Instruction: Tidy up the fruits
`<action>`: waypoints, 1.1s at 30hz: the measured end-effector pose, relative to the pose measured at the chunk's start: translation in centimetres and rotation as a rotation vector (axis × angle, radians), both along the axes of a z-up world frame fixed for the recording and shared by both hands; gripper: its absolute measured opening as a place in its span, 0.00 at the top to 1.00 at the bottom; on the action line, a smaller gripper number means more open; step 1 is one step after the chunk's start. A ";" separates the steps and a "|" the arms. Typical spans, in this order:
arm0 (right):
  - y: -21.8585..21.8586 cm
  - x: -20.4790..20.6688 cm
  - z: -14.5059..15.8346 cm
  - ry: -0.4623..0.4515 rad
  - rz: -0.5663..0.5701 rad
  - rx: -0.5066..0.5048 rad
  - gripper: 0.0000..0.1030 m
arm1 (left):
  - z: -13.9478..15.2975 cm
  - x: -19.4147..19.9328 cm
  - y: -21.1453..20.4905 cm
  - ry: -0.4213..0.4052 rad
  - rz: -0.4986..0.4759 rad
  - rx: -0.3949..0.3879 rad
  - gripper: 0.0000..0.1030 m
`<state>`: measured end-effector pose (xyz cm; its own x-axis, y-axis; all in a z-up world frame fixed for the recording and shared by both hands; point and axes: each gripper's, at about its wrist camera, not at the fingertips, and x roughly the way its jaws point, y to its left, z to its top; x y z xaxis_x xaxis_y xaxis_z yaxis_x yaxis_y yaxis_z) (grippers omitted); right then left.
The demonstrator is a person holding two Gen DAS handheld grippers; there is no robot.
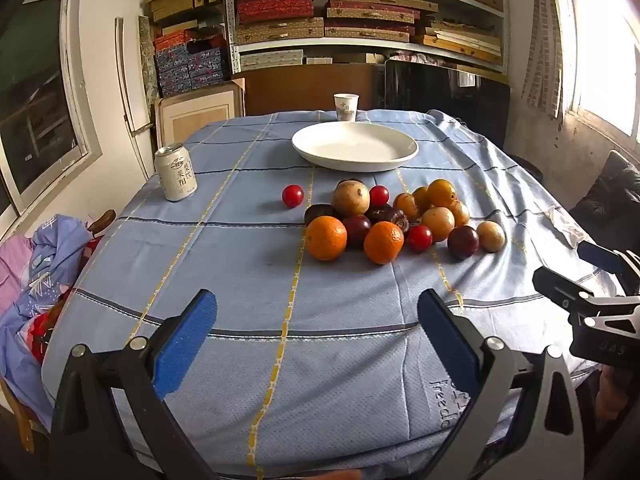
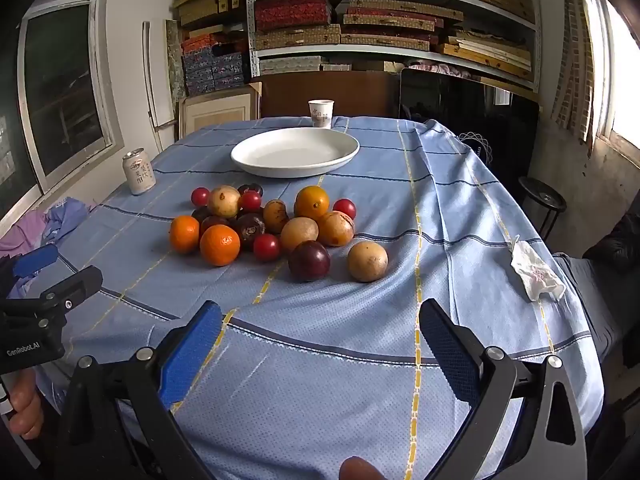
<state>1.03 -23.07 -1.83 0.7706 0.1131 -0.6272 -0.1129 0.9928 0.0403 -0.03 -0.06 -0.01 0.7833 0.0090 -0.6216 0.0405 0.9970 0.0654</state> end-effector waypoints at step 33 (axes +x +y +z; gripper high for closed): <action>0.1 0.2 -0.5 0.021 0.001 0.001 0.03 | -0.2 0.0 -0.7 0.010 -0.022 -0.005 0.04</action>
<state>1.26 -22.95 -2.30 0.7572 0.1146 -0.6431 -0.1134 0.9926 0.0434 -0.02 -0.71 -0.22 0.7767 -0.0112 -0.6298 0.0630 0.9962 0.0599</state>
